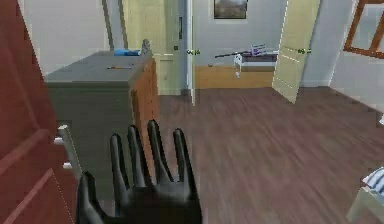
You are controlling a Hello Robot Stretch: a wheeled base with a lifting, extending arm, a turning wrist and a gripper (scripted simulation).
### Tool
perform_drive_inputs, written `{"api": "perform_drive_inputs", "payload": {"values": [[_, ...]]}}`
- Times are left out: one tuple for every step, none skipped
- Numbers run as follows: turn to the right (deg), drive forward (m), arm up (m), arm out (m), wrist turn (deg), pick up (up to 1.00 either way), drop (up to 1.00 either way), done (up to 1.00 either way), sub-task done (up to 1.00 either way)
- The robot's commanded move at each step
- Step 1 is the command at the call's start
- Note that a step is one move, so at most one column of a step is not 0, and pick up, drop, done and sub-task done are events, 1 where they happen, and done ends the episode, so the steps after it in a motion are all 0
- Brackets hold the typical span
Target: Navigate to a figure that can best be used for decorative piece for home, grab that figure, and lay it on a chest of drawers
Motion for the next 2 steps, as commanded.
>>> {"api": "perform_drive_inputs", "payload": {"values": [[0.0,1.0,0.0,0.0,0.0,0.0,0.0,0.0,0.0],[0.0,0.85,0.0,0.0,0.0,0.0,0.0,0.0,0.0]]}}
